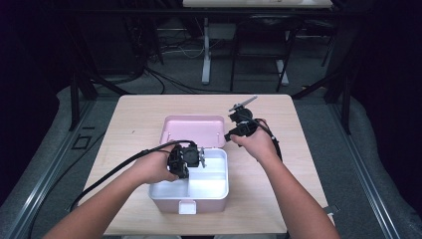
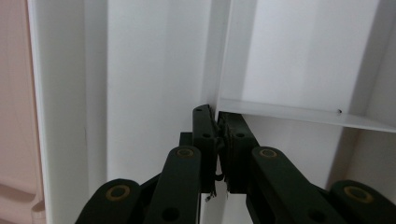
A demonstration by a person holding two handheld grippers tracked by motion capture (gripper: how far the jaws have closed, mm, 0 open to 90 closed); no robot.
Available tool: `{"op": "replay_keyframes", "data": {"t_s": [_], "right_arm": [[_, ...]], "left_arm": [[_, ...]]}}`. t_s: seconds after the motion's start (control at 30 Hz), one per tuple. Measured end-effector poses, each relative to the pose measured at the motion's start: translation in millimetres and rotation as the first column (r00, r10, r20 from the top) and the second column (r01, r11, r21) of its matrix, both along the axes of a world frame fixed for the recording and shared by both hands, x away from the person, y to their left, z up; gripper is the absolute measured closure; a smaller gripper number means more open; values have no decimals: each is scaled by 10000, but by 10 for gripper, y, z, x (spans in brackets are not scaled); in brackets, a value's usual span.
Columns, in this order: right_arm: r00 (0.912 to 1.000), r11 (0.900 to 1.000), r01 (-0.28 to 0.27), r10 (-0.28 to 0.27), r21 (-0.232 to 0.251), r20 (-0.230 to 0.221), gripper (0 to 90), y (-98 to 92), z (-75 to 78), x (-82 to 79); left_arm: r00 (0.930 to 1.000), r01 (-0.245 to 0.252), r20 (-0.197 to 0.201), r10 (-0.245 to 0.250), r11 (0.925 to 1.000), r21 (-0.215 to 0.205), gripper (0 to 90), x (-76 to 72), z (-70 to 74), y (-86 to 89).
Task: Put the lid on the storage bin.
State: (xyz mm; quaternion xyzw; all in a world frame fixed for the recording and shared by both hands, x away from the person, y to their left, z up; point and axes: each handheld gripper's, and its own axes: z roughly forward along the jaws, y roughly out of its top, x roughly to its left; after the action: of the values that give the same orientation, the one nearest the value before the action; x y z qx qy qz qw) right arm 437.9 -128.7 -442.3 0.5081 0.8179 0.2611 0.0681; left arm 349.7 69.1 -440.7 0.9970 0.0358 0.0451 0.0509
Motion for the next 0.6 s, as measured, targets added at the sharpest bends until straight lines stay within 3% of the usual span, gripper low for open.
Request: {"op": "replay_keyframes", "data": {"t_s": [0.07,0.23,0.27,0.37,0.47,0.6], "right_arm": [[9995,9998,214,-214,18,-233,658,45,-4,59],[9982,9986,525,-522,97,-307,690,98,-23,146],[9961,9975,709,-710,-32,-529,696,126,-21,195],[9952,9956,931,-929,48,-299,696,155,-42,239],[9908,9920,1231,-1244,-272,-527,705,182,-72,337],[9878,9897,1429,-1434,-120,-606,723,200,-123,416]], "left_arm": [[10000,2,6,-2,10000,10,857,-1,0,-1],[10000,2,-24,-1,10000,15,857,3,0,-2],[10000,11,-82,-10,10000,68,857,7,5,-3],[10000,3,-55,-2,10000,25,857,9,3,-2],[10000,-9,-14,9,10000,12,857,10,1,-3],[10000,-8,-39,8,10000,10,857,9,1,-3]]}}
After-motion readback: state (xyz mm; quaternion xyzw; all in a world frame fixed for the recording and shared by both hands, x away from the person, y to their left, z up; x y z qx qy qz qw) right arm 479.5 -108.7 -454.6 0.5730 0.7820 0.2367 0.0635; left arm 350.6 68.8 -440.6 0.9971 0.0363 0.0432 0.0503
